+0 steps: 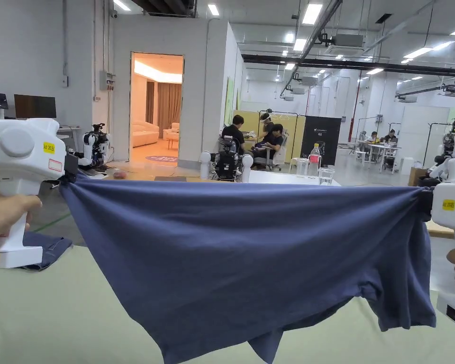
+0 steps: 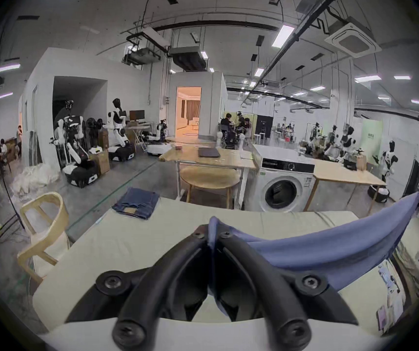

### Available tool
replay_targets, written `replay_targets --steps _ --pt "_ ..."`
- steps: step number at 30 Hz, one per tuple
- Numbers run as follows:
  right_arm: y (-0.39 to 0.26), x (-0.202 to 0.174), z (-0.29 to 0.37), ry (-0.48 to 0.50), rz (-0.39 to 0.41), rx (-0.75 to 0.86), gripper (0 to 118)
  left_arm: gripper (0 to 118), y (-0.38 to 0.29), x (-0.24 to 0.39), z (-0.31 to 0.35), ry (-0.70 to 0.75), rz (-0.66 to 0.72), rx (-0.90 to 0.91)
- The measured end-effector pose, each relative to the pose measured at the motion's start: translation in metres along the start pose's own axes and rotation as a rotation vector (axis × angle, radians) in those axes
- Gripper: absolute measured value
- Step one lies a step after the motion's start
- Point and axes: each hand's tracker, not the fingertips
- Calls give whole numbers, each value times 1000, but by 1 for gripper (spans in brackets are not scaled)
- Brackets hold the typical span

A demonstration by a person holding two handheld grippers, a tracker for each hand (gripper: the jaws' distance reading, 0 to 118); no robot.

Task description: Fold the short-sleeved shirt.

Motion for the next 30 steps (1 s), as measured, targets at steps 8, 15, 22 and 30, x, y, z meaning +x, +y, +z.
replay_targets --steps 8,15,22,30 --pt "-28 0 -13 -16 -12 -22 3 0 -27 12 3 6 -22 -7" --pt "-121 9 9 -28 25 -131 3 0 -125 5 3 -20 -29 -103" --pt "-227 19 69 -26 68 -218 3 0 -247 -14 32 -37 -26 -182" --pt "-326 30 139 -39 101 -315 3 0 -360 -34 94 -49 58 -257"
